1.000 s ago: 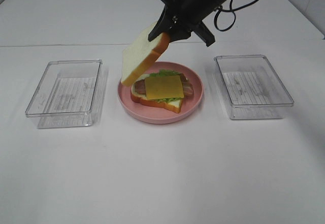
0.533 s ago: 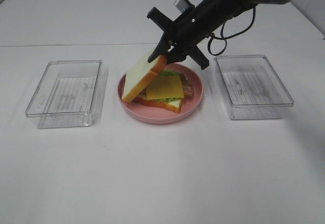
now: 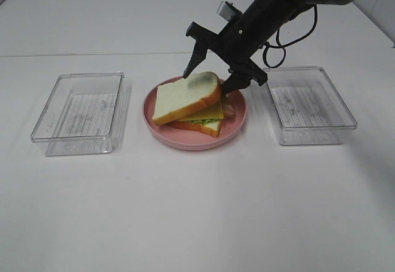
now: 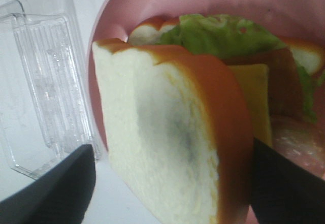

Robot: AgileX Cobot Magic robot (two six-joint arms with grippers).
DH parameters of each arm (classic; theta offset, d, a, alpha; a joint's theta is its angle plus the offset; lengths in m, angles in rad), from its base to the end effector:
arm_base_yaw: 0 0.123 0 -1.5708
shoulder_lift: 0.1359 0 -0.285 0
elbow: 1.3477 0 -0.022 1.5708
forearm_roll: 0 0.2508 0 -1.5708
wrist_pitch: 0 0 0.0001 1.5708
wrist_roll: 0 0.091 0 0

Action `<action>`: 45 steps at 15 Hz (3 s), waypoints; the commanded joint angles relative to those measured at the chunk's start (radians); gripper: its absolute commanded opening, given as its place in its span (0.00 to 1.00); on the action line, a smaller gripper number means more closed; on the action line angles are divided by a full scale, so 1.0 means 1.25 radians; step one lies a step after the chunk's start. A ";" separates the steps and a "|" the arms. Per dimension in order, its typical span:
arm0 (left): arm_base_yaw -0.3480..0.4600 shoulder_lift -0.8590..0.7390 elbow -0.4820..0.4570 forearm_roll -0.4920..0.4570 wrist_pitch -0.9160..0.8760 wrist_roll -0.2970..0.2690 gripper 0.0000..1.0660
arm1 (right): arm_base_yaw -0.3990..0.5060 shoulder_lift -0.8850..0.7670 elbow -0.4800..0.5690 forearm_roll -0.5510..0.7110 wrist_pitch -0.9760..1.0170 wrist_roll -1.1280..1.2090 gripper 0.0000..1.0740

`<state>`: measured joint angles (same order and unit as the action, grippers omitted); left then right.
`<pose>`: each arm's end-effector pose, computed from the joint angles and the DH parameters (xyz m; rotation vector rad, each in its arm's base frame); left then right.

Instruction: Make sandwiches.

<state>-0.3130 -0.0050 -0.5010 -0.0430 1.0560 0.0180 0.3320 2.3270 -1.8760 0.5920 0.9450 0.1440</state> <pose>-0.0063 -0.0015 0.2780 0.3382 2.0128 -0.2366 0.4517 0.1993 0.1571 0.1479 2.8956 0.8439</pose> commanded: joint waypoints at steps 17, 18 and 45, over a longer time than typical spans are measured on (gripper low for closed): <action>0.001 -0.018 0.002 -0.002 -0.007 0.003 0.78 | 0.000 -0.406 0.002 -0.374 0.271 -0.050 0.73; 0.001 -0.018 0.002 -0.002 -0.007 0.003 0.78 | 0.000 -0.433 0.002 -0.374 0.271 -0.050 0.73; 0.001 -0.018 0.002 -0.005 -0.007 0.003 0.78 | 0.000 -1.707 1.103 -0.416 0.088 -0.154 0.73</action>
<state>-0.3130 -0.0050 -0.5010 -0.0430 1.0560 0.0180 0.3320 0.2020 -0.5060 0.0640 1.0770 -0.0310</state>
